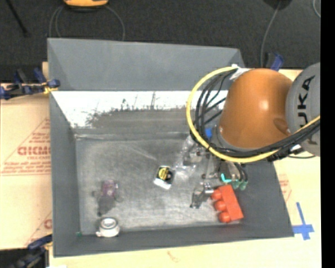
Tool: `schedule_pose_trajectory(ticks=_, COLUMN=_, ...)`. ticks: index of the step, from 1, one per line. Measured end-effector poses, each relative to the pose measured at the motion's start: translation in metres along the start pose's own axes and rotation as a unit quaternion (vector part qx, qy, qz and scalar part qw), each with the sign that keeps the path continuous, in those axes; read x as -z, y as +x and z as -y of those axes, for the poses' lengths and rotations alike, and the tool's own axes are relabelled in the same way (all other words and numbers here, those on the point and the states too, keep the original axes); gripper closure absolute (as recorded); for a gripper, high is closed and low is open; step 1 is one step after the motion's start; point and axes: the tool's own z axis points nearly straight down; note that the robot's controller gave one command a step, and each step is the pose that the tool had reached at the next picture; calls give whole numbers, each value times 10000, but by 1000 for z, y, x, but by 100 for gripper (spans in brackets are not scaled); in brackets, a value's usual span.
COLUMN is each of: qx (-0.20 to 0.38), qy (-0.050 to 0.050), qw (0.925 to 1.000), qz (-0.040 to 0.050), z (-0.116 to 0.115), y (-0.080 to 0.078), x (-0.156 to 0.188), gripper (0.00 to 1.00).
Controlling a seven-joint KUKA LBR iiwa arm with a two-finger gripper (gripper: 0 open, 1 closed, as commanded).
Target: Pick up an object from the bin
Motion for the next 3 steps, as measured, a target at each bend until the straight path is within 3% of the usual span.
schedule_pose_trajectory(ticks=1, qx=892, qy=5, qw=9960, qz=14, z=8, y=-66, x=-133, gripper=0)
schedule_pose_trajectory(ticks=2, qx=1692, qy=17, qw=9856, qz=30, z=-8, y=-109, x=-158, gripper=0)
schedule_pose_trajectory(ticks=3, qx=1855, qy=31, qw=9826, qz=93, z=-11, y=-106, x=-156, gripper=0)
